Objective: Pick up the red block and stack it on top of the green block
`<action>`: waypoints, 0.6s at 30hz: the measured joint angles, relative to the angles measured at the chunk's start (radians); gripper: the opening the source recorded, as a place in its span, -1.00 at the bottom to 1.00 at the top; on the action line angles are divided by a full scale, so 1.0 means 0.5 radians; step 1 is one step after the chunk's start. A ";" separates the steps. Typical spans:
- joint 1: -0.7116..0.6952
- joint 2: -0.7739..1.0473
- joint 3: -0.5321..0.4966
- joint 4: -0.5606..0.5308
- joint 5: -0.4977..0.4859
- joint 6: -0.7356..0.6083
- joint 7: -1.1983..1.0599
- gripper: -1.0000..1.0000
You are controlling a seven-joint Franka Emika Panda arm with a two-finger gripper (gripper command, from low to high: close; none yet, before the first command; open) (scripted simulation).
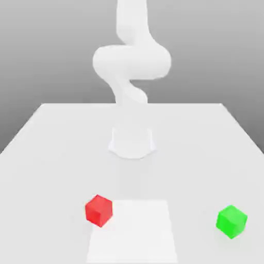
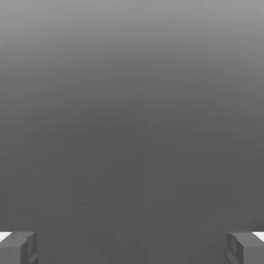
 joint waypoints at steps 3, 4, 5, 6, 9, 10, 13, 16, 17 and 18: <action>-0.075 0.230 0.010 -0.144 -0.008 0.143 0.106 0.00; -0.099 0.305 0.012 -0.191 -0.011 0.189 0.141 0.00; -0.120 0.380 0.013 -0.238 -0.015 0.235 0.176 0.00; -0.142 0.454 0.013 -0.284 -0.019 0.281 0.210 0.00; -0.199 0.677 0.004 -0.422 -0.033 0.417 0.317 0.00; -0.219 0.752 0.001 -0.469 -0.035 0.464 0.351 0.00; -0.271 0.978 -0.015 -0.610 -0.039 0.605 0.452 0.00; -0.313 1.197 -0.036 -0.747 -0.030 0.740 0.540 0.00; -0.323 1.269 -0.047 -0.793 -0.022 0.785 0.566 0.00; -0.345 1.342 -0.055 -0.839 -0.010 0.830 0.589 0.00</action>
